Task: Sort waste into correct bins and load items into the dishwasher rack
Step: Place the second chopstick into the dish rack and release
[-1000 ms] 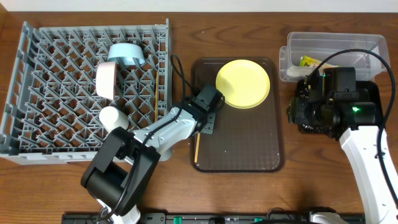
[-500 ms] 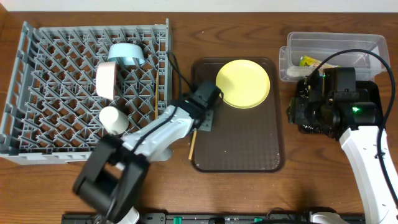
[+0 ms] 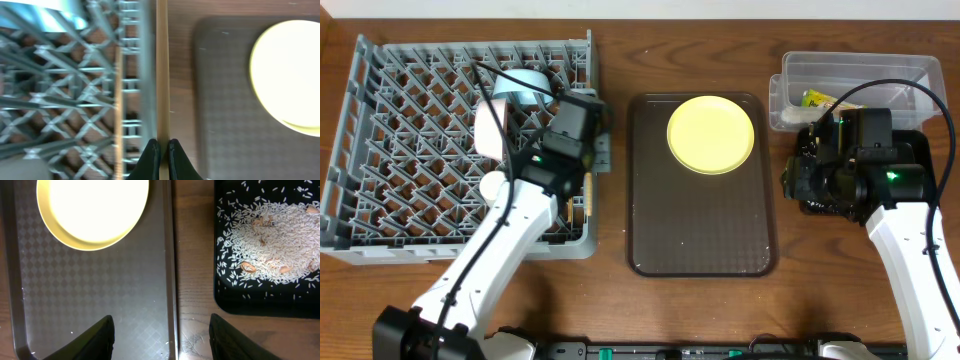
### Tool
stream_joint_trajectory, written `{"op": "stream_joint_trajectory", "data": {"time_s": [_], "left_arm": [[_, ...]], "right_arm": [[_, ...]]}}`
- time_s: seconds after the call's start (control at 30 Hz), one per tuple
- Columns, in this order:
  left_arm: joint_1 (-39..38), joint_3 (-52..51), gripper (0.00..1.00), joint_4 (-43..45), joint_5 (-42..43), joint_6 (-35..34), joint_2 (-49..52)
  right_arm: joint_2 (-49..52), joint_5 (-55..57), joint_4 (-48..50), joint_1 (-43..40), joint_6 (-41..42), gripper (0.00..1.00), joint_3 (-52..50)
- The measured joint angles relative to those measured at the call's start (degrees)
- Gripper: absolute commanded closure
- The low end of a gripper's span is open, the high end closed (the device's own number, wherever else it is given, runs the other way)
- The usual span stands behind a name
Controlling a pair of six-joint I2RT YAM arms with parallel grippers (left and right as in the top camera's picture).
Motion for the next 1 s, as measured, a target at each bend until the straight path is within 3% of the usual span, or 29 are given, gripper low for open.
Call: {"op": "stream_joint_trajectory", "data": {"time_s": [0.3,0.37,0.5,0.77,1.0], "left_arm": [[4.61,0.00,0.92,-0.09,0.02,2.75,5.27],[4.55,0.00,0.67,-0.11,0.04,3.23,6.21],[4.24,0.00,0.61,0.07,0.31,3.65,6.56],[2.49,0.09,0.60,1.73,1.18,3.91,4.20],[-0.94,5.60,0.57,-2.78,4.07,4.02,2.99]], "right_arm": [[0.00,0.00,0.02,0.00,0.00,0.41,0.00],[0.00,0.00,0.04,0.00,0.00,0.41,0.00],[0.00,0.02,0.04,0.00,-0.02,0.41,0.00],[0.00,0.00,0.15,0.00,-0.02,0.41,0.00],[0.00,0.24,0.17,0.00,0.00,0.42,0.00]]}}
